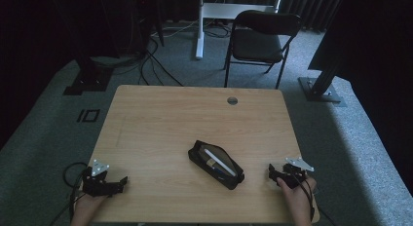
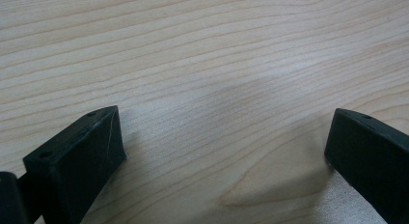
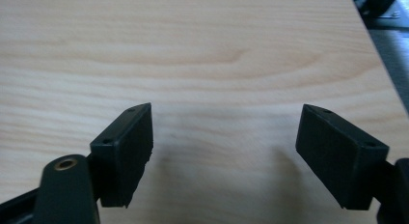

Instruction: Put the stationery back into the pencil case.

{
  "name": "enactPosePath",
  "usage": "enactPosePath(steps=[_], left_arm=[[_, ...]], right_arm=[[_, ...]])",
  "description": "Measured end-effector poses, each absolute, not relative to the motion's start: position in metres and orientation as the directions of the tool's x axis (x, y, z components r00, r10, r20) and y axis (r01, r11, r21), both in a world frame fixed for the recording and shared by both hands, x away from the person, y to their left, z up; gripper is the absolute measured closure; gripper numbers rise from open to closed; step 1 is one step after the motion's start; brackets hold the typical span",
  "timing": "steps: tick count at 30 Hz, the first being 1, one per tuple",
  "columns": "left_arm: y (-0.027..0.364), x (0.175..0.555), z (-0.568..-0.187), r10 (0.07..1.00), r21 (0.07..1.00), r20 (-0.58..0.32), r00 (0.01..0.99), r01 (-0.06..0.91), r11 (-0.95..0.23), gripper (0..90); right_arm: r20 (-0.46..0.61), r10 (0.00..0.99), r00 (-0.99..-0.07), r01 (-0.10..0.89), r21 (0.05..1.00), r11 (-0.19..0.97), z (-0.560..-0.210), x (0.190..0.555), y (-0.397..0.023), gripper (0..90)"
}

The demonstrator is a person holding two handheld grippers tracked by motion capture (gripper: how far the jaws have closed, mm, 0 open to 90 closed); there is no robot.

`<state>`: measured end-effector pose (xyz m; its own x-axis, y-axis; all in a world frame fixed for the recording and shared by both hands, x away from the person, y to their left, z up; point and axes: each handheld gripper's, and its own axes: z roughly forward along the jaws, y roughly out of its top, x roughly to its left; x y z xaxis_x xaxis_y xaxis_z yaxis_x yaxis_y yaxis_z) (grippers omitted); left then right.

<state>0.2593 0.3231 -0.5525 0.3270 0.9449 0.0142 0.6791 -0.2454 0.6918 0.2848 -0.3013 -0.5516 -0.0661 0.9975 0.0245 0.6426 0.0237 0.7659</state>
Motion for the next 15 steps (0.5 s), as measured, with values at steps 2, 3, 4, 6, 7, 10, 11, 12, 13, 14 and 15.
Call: enactPosePath(steps=[2, 3, 4, 6, 7, 10, 11, 12, 13, 14, 15], left_arm=[[0.3231, 0.2593, -0.5526, 0.945, 0.692, 0.014, 0.327, 0.679, -0.245, 0.2], [0.3231, 0.2593, -0.5526, 0.945, 0.692, 0.014, 0.327, 0.679, -0.245, 0.3], [0.3231, 0.2593, -0.5526, 0.945, 0.692, 0.014, 0.327, 0.679, -0.245, 0.2], [0.3231, 0.2593, -0.5525, 0.945, 0.692, 0.014, 0.327, 0.679, -0.245, 0.2], [0.3231, 0.2593, -0.5525, 0.945, 0.692, 0.014, 0.327, 0.679, -0.245, 0.2], [0.3231, 0.2593, -0.5526, 0.945, 0.692, 0.014, 0.327, 0.679, -0.245, 0.3], [0.3231, 0.2593, -0.5526, 0.945, 0.692, 0.014, 0.327, 0.679, -0.245, 0.2], [0.3231, 0.2593, -0.5526, 0.945, 0.692, 0.014, 0.327, 0.679, -0.245, 0.3], [0.3231, 0.2593, -0.5526, 0.945, 0.692, 0.014, 0.327, 0.679, -0.245, 0.2], [0.3231, 0.2593, -0.5526, 0.945, 0.692, 0.014, 0.327, 0.679, -0.246, 0.2], [0.3231, 0.2593, -0.5526, 0.945, 0.692, 0.014, 0.327, 0.679, -0.246, 0.2]], right_arm=[[0.024, 0.998, -0.051, 0.65, 0.76, 0.015, -0.5544, 0.2836, -0.3026, 19.5], [0.02, 0.999, -0.046, 0.661, 0.751, 0.015, -0.5549, 0.2829, -0.3033, 19.5], [0.024, 0.999, -0.042, 0.665, 0.746, 0.01, -0.5551, 0.2822, -0.3041, 19.4], [0.035, 0.999, -0.03, 0.671, 0.742, -0.006, -0.5553, 0.2814, -0.306, 19.1], [0.039, 0.999, -0.029, 0.67, 0.742, -0.01, -0.5552, 0.2812, -0.3067, 19.1], [0.018, 0.999, -0.028, 0.674, 0.738, 0.005, -0.5555, 0.2812, -0.3057, 18.5], [0.017, 1.0, -0.026, 0.675, 0.738, 0.004, -0.5556, 0.2817, -0.3058, 17.8], [0.017, 1.0, -0.025, 0.676, 0.737, 0.004, -0.5556, 0.2822, -0.3059, 17.5], [0.017, 1.0, -0.025, 0.676, 0.737, 0.005, -0.5556, 0.2823, -0.3058, 17.5], [0.017, 1.0, -0.026, 0.676, 0.737, 0.005, -0.5556, 0.2824, -0.3058, 17.4], [0.018, 0.999, -0.026, 0.676, 0.737, 0.005, -0.5557, 0.2824, -0.3059, 17.2]])
